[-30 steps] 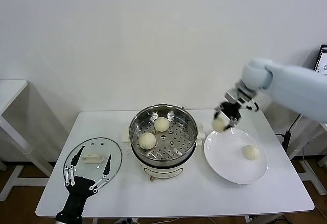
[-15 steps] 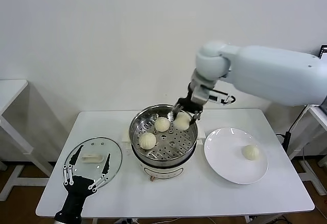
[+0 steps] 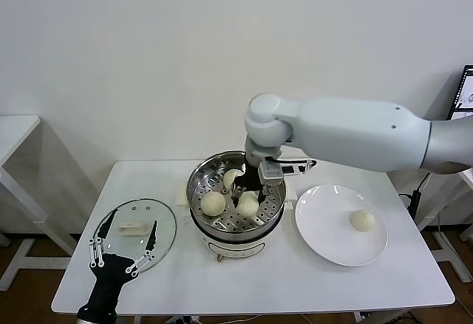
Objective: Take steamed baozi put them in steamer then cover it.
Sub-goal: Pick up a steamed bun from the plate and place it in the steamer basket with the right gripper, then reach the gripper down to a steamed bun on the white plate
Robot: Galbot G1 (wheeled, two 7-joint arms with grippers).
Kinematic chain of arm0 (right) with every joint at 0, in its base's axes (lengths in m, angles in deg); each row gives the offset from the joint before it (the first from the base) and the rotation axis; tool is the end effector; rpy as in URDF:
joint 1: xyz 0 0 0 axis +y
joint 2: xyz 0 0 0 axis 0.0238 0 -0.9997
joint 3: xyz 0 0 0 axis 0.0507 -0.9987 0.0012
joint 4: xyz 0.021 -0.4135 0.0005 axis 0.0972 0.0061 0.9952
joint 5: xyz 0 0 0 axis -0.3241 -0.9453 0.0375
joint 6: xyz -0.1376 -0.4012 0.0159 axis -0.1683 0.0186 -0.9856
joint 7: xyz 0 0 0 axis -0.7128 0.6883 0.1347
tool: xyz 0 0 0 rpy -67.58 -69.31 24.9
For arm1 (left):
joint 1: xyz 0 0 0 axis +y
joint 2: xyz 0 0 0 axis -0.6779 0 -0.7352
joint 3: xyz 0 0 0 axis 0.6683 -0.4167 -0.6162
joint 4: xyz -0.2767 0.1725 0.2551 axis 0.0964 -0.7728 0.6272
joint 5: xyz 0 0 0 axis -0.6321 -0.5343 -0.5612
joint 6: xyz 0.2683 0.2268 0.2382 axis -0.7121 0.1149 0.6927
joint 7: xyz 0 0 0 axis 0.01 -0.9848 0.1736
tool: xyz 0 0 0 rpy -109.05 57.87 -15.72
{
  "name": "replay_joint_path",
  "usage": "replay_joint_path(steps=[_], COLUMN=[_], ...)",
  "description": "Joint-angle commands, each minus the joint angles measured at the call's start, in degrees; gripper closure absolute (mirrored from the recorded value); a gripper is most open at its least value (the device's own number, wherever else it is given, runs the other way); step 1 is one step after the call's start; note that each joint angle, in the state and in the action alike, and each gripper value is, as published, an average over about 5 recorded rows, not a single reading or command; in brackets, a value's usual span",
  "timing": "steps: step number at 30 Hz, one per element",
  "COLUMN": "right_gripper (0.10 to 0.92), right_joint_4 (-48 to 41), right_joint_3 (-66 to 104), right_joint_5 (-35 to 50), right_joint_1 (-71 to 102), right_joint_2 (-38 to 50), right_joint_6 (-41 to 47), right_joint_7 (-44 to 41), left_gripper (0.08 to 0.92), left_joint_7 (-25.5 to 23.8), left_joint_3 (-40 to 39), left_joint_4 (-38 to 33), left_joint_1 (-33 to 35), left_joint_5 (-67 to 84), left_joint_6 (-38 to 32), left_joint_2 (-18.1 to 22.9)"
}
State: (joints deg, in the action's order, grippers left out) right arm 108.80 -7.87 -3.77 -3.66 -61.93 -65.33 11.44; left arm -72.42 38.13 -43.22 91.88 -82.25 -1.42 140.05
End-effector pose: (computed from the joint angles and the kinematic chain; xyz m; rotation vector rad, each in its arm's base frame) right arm 0.5772 0.1849 -0.0581 -2.0257 -0.1152 -2.0641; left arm 0.1378 0.0826 -0.3536 0.1991 2.7692 0.5393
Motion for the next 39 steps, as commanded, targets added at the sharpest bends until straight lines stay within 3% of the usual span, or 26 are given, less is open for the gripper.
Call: replay_joint_path(steps=[1, 19, 28, 34, 39], right_gripper=[0.372, 0.325, 0.206, 0.203, 0.203], right_joint_4=[-0.54, -1.6, -2.01, -4.3, -9.21], right_joint_3=[0.93, 2.45, 4.79, 11.65, 13.12], right_joint_5=[-5.52, -6.53, -6.08, 2.58, 16.33], right_joint_1=[4.64, 6.94, 6.73, 3.56, -1.38], right_joint_2=[-2.03, -3.33, -2.21, 3.4, 11.56], right_joint_6=[-3.92, -4.72, -4.41, 1.03, 18.05], right_joint_7=[0.25, -3.04, -2.92, -5.25, -6.86], left_gripper=[0.177, 0.177, 0.177, 0.177, 0.177], left_joint_7=[0.08, 0.74, 0.76, 0.78, 0.78], left_joint_3=[0.12, -0.1, 0.06, 0.11, -0.08], left_joint_4=[0.13, 0.31, 0.35, 0.4, 0.48], left_joint_1=[0.04, -0.11, -0.13, -0.34, -0.96], left_joint_5=[0.08, 0.05, 0.07, 0.09, 0.09], left_joint_6=[-0.11, -0.39, -0.52, -0.45, -0.14], left_joint_2=[0.03, 0.52, 0.5, 0.45, 0.29])
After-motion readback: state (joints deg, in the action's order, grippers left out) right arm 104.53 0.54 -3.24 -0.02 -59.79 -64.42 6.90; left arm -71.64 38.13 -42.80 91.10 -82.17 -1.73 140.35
